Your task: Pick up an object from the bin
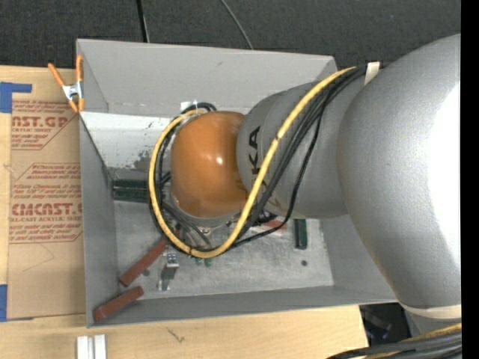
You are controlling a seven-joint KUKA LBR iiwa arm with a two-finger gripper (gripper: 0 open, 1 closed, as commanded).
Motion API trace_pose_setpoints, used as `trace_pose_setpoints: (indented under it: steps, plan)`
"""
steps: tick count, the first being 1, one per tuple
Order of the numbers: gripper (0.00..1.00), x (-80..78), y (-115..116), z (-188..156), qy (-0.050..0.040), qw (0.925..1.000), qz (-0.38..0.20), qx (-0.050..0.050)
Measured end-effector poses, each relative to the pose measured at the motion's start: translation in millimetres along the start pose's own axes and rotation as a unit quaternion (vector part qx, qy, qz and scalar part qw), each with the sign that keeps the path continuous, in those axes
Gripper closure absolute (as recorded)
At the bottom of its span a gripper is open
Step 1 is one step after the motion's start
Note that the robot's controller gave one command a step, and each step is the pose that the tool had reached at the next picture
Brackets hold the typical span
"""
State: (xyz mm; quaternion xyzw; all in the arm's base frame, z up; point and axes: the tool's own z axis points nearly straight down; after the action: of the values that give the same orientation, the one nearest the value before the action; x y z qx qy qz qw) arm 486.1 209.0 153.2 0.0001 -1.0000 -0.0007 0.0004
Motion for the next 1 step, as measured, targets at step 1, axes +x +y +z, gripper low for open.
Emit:
trace_pose_setpoints:
  steps: [1]
  plan:
    - [0.00,0.0,0.0,0.0,0.0000,1.0000,0.000,0.000]
